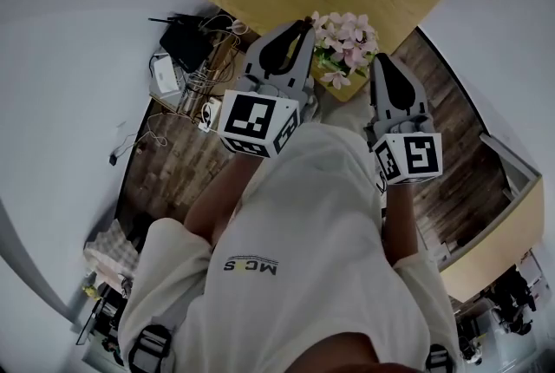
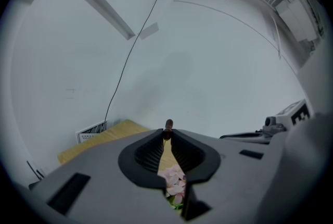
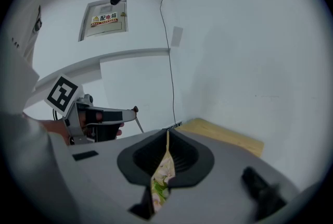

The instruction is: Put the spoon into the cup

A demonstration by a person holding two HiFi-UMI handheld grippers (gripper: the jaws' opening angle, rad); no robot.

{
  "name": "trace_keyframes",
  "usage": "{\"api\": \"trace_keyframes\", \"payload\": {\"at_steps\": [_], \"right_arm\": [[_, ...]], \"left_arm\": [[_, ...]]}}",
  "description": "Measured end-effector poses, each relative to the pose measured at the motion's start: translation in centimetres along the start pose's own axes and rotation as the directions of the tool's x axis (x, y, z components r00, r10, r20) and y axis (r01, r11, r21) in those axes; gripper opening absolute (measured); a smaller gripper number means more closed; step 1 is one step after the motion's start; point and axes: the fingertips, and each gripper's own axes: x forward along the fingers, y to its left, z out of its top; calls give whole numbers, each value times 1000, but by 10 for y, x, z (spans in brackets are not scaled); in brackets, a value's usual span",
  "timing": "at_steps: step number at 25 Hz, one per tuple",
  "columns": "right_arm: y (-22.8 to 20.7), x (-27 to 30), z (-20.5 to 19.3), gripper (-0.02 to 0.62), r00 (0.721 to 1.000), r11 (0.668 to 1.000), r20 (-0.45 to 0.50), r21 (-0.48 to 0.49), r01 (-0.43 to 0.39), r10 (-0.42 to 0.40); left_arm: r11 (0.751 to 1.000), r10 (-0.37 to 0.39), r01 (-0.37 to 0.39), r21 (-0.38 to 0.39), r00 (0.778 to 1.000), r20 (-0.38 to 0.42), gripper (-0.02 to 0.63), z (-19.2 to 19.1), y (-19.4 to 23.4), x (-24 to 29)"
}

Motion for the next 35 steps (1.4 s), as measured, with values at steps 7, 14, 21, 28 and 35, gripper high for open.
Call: {"api": "trace_keyframes", "payload": {"at_steps": [7, 14, 21, 28, 35], "right_arm": [[-20, 19, -4, 34, 1000, 999, 0, 40, -19, 19], [-38, 34, -14, 34, 999, 998, -25, 51, -39, 40], [-54, 51, -24, 34, 997, 996, -40, 55, -65, 67], [-62, 60, -31, 34, 994, 994, -52, 61, -95, 99], [-74, 67, -39, 34, 992, 992, -67, 71, -106, 110]], "left_arm": [[999, 29, -29, -12, 999, -26, 52, -6, 14, 28], [999, 43, -44, -9, 998, -55, 52, -16, 20, 53], [997, 73, -73, -16, 996, -50, 52, -20, 31, 75], [995, 92, -94, -23, 994, -58, 52, -29, 37, 93], [994, 105, -107, -33, 993, -59, 52, -36, 44, 113]]}}
